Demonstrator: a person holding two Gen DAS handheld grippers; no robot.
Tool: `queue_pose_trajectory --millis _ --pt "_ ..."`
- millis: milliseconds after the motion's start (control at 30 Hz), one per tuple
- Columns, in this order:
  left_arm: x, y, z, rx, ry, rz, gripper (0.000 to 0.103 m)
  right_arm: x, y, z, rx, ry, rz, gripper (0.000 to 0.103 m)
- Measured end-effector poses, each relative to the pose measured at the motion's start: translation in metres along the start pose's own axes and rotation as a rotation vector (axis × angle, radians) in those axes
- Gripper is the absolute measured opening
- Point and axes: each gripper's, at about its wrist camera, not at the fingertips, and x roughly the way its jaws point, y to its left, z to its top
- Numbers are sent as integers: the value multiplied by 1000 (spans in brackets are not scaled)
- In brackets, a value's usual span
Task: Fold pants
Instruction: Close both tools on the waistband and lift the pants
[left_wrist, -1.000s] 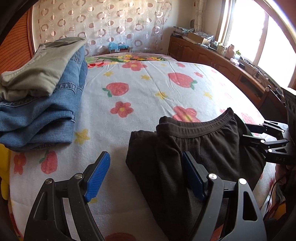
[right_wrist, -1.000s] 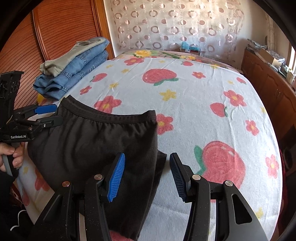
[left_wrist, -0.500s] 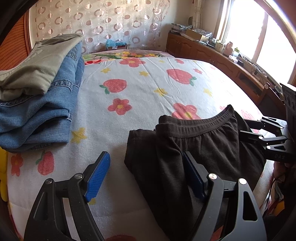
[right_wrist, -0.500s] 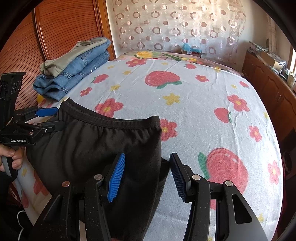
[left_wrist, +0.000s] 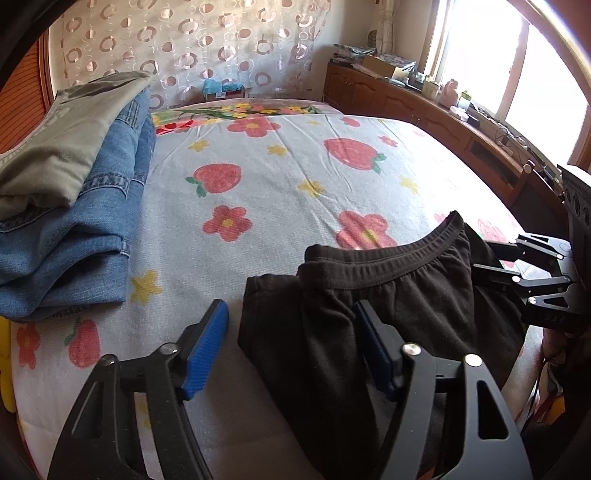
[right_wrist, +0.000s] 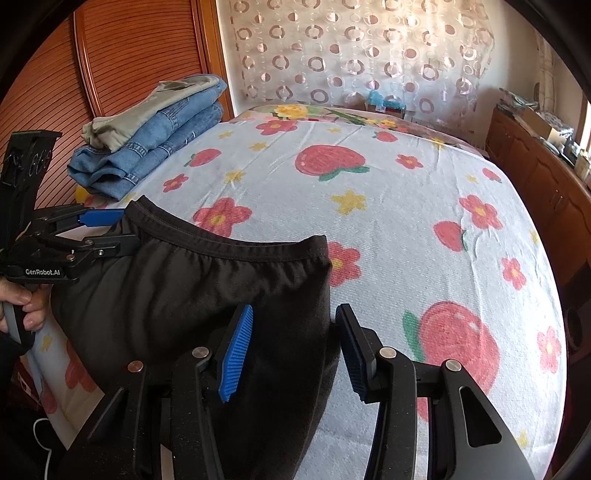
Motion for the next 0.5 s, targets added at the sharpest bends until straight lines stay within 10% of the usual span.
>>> queue_pose_trajectory --millis 500 --pt "-6 -7 -1 9 -8 -80 19 1 4 0 -8 -9 71 12"
